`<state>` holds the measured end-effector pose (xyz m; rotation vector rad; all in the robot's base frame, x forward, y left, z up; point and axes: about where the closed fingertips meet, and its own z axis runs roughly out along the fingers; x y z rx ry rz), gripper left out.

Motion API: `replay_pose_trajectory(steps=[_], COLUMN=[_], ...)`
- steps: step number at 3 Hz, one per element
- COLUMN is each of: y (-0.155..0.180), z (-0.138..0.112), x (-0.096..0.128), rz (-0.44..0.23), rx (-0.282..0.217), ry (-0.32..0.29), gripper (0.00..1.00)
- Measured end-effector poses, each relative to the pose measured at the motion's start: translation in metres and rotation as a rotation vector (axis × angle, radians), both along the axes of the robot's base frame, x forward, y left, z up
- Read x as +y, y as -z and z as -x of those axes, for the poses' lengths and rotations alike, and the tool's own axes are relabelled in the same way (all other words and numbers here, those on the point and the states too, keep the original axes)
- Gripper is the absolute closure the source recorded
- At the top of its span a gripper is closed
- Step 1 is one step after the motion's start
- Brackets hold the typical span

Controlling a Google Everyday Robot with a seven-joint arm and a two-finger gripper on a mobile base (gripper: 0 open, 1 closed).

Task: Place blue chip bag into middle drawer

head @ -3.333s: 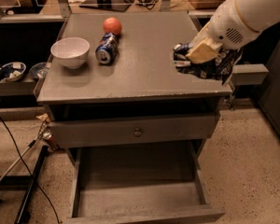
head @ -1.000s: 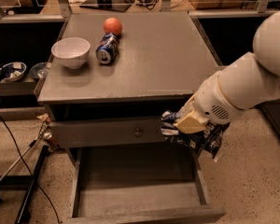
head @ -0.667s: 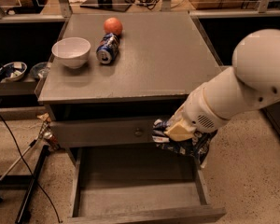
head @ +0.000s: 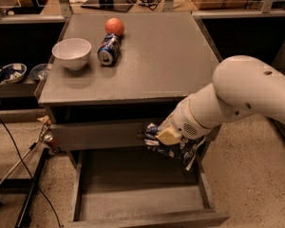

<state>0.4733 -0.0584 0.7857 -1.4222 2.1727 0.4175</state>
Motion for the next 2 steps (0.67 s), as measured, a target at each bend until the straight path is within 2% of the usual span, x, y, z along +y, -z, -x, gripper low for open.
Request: replay_pose_trajectory(steps=[1,2], y=[0.012,0.044], z=[0.01,0.025], x=[0.005,0.017], rz=[-0.021,-0.036], rx=[0.012,0.044], ry=[-0.017,-0.021], gripper=[1.0,1.0])
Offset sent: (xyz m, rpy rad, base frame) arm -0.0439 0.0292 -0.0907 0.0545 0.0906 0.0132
